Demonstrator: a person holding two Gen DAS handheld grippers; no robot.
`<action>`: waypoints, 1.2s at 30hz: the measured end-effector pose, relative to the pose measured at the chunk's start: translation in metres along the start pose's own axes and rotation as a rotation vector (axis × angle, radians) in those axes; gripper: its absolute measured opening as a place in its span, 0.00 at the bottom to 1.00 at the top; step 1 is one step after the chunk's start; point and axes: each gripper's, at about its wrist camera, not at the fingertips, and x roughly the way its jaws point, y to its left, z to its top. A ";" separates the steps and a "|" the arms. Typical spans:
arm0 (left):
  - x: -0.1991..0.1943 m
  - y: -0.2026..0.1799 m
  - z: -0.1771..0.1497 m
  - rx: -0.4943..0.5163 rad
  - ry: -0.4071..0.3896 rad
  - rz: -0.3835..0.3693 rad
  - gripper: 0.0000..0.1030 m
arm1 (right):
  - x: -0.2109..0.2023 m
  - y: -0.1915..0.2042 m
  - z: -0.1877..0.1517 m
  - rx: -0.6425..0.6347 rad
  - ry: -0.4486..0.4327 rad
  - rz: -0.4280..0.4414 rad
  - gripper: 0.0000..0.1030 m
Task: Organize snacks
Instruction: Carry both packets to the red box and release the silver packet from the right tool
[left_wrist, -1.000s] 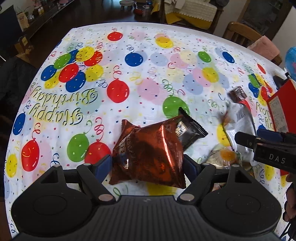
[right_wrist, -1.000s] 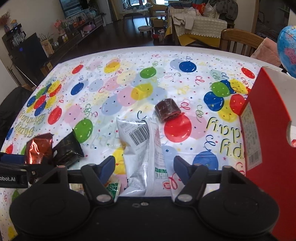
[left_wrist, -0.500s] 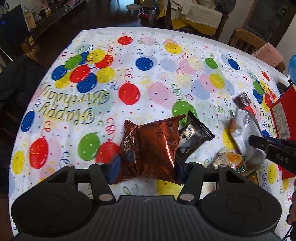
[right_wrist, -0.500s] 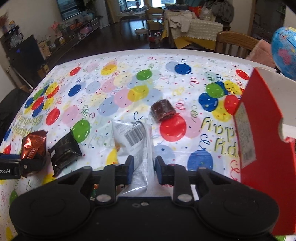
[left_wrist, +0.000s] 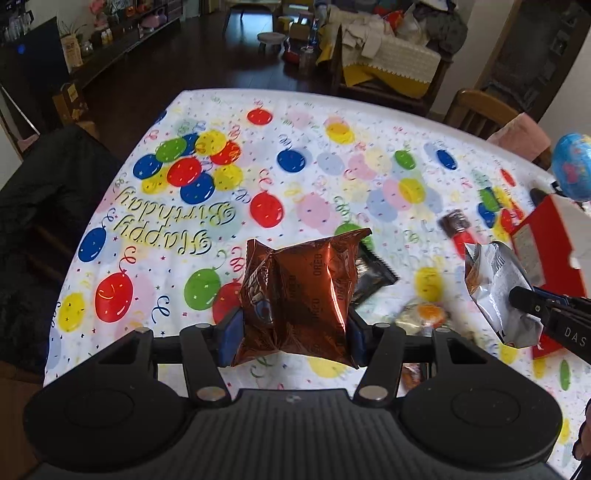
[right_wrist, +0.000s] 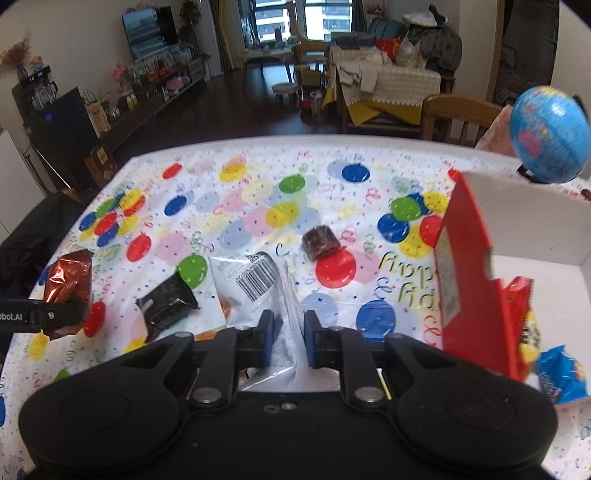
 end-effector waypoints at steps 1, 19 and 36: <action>-0.005 -0.002 -0.001 0.002 -0.007 -0.006 0.54 | -0.007 -0.001 0.000 0.002 -0.009 0.001 0.15; -0.073 -0.094 -0.003 0.121 -0.099 -0.139 0.54 | -0.111 -0.055 0.001 0.070 -0.163 -0.041 0.15; -0.067 -0.215 0.008 0.269 -0.111 -0.199 0.54 | -0.143 -0.137 0.000 0.113 -0.188 -0.162 0.15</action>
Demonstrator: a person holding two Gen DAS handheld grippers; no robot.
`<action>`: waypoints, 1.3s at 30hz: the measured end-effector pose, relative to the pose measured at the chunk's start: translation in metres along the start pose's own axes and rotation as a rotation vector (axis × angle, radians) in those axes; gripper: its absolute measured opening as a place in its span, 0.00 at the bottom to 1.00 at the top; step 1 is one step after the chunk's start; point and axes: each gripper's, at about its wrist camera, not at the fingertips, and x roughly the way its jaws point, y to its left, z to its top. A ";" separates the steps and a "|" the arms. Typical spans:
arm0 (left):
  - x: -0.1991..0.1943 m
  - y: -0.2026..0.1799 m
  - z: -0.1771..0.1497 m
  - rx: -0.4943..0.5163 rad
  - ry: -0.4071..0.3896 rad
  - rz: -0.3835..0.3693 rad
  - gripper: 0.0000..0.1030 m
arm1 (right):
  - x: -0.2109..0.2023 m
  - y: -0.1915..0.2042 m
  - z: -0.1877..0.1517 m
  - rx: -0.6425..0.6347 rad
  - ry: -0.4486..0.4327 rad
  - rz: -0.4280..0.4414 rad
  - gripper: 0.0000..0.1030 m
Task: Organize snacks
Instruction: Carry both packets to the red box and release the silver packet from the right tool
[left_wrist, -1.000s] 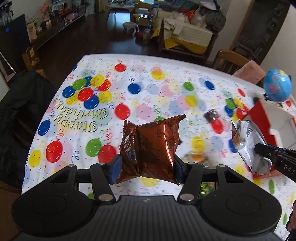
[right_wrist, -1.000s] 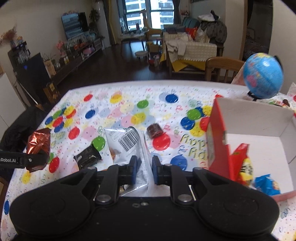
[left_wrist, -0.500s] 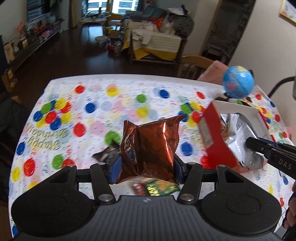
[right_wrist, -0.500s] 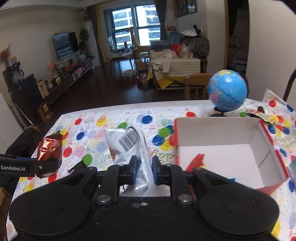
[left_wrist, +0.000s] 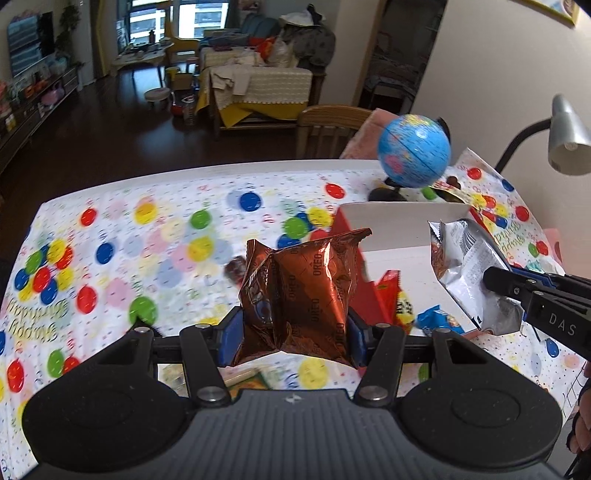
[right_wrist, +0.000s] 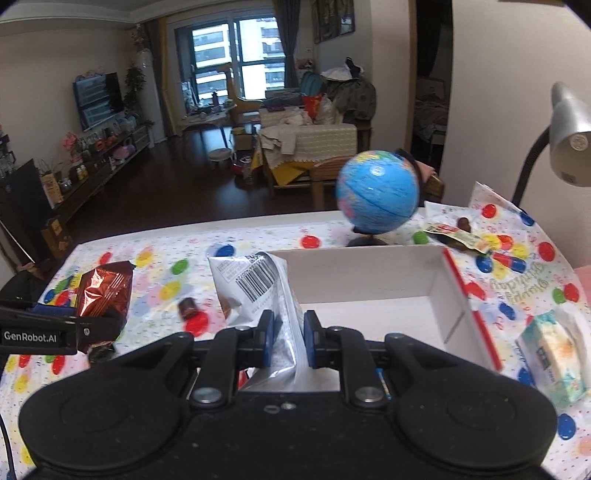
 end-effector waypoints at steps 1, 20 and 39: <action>0.003 -0.006 0.002 0.008 0.003 -0.001 0.54 | 0.001 -0.005 0.001 0.002 0.002 -0.006 0.15; 0.070 -0.108 0.034 0.167 0.044 0.008 0.54 | 0.023 -0.102 -0.001 0.047 0.035 -0.106 0.15; 0.162 -0.176 0.038 0.348 0.140 0.029 0.55 | 0.085 -0.163 -0.021 0.146 0.137 -0.139 0.02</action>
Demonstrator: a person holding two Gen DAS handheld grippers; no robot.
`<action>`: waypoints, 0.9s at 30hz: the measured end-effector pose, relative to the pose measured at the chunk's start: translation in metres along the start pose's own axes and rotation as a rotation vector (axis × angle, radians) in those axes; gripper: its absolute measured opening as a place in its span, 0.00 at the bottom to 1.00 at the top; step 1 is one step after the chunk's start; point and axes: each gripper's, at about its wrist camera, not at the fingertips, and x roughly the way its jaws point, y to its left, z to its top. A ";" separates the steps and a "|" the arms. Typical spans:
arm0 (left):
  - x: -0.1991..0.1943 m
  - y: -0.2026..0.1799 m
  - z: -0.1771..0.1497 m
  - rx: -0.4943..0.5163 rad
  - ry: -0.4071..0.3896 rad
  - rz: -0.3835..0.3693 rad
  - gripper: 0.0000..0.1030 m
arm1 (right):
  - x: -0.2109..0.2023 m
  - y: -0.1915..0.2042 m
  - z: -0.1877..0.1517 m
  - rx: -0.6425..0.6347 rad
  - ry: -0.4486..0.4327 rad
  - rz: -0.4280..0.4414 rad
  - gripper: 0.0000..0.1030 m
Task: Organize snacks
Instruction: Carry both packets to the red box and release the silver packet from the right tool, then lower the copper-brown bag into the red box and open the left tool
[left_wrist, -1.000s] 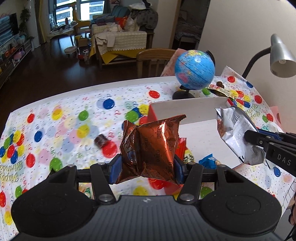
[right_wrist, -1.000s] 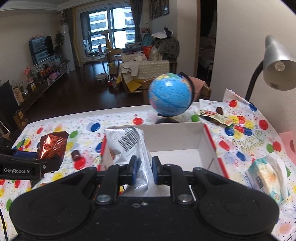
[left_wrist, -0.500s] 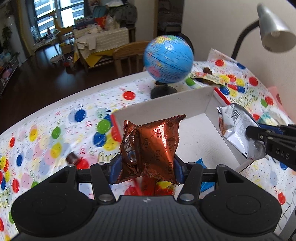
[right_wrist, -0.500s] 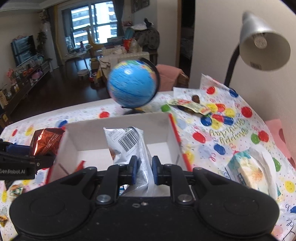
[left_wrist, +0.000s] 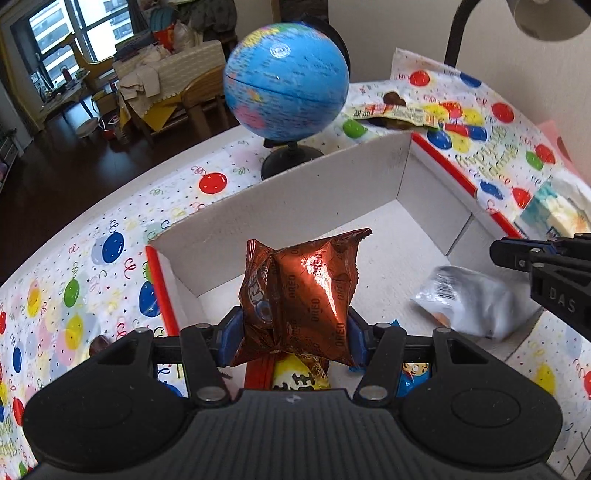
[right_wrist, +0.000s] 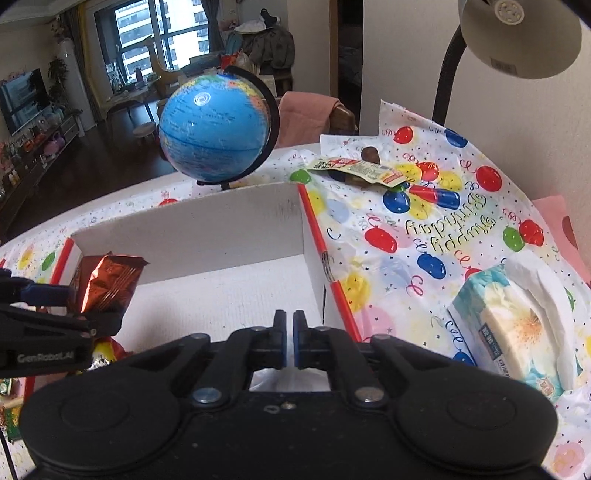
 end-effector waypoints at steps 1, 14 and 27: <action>0.003 -0.001 0.000 0.003 0.008 0.000 0.55 | 0.000 -0.001 0.000 0.001 0.002 0.009 0.04; -0.002 -0.005 -0.007 -0.003 0.013 -0.036 0.68 | -0.010 -0.005 -0.007 0.022 0.030 0.066 0.21; -0.050 0.007 -0.020 -0.045 -0.061 -0.074 0.68 | -0.052 0.008 -0.006 -0.009 -0.025 0.121 0.37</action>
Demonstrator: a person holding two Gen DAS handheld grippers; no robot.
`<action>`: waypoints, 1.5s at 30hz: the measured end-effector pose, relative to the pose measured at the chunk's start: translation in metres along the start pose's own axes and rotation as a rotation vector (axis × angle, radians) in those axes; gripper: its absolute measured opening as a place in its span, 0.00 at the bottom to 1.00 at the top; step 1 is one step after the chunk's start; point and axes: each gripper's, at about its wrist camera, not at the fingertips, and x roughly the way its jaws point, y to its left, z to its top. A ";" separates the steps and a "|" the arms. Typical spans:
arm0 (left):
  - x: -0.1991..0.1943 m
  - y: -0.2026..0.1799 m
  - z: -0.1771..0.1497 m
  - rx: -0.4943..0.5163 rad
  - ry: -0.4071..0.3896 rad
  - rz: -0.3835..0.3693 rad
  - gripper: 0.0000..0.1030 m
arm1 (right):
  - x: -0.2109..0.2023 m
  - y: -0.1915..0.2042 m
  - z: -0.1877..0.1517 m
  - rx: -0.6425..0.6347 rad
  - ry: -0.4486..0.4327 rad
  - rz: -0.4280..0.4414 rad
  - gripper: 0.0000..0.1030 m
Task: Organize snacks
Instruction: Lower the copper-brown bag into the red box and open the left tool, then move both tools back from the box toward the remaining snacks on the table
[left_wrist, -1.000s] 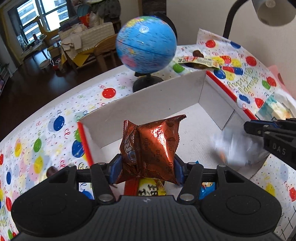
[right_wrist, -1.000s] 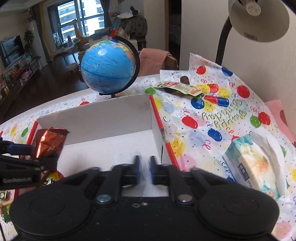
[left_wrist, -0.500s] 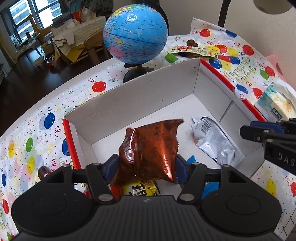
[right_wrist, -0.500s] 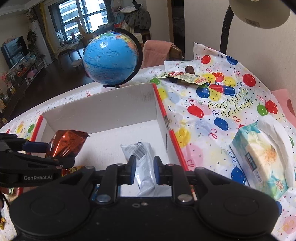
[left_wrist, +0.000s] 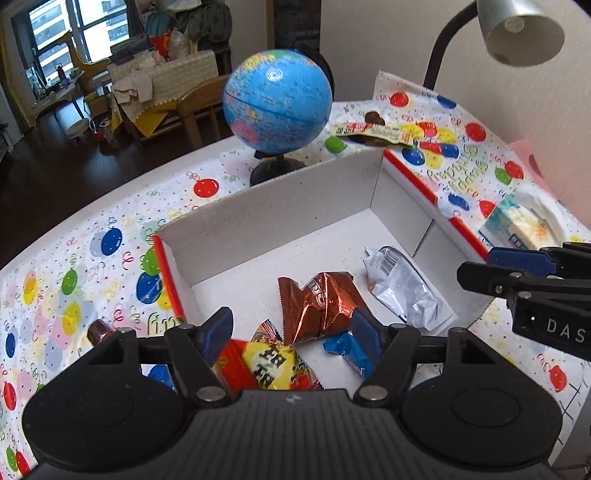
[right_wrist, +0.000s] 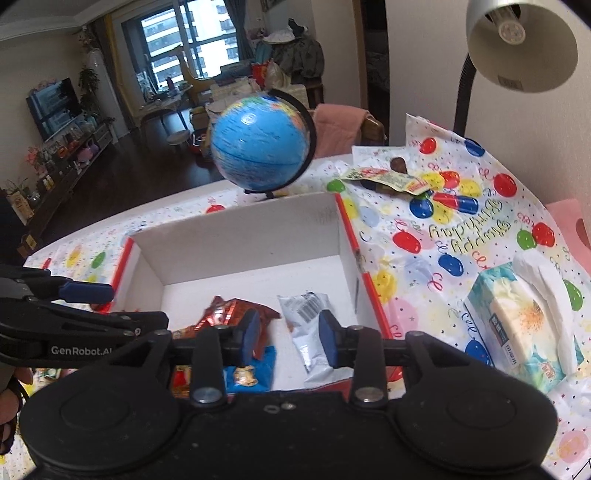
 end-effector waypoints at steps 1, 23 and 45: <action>-0.004 0.002 -0.001 -0.004 -0.006 0.001 0.68 | -0.003 0.002 0.000 -0.002 -0.006 0.002 0.39; -0.090 0.077 -0.051 -0.141 -0.114 0.005 0.69 | -0.044 0.083 -0.007 -0.076 -0.069 0.087 0.67; -0.140 0.195 -0.136 -0.309 -0.153 0.123 0.81 | -0.036 0.204 -0.032 -0.146 -0.048 0.201 0.98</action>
